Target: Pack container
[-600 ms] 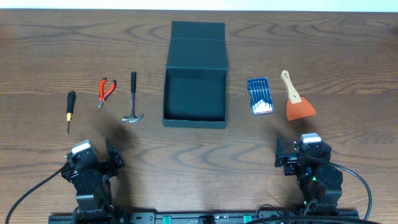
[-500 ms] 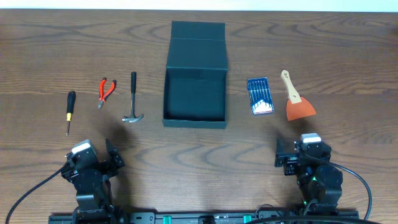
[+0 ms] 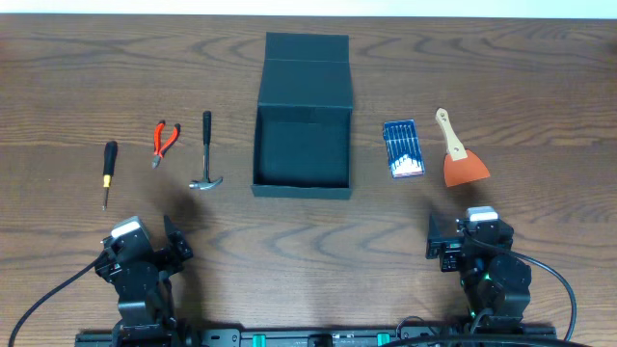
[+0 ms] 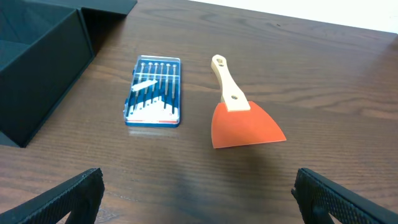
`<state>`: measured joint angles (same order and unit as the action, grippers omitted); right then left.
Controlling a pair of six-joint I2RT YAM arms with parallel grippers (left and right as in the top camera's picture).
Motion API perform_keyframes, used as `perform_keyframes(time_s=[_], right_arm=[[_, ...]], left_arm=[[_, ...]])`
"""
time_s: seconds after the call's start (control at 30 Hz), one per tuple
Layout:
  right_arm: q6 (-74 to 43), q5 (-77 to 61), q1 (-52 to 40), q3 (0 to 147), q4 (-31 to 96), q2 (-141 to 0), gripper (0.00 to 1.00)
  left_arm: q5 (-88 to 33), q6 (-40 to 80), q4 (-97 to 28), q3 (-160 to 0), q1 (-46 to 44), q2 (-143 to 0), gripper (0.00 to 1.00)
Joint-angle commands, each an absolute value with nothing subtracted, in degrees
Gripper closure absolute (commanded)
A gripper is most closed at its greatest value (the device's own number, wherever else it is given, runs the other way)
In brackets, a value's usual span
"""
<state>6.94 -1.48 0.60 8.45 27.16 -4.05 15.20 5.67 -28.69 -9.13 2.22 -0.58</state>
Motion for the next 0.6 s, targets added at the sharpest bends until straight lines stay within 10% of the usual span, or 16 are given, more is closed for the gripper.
perform_keyframes(time_s=[0.0,0.57], right_arm=[[7.57,-0.86,-0.08,7.68,27.24,-3.66,0.01],[2.79,-6.50,-0.08,7.70,23.66,-3.64,0.01]], left_arm=[[15.49,4.73,-29.04,-8.14,2.57,-0.32,0.02],[24.05,0.23,-29.02,-8.14,2.57,-0.34,0.02]])
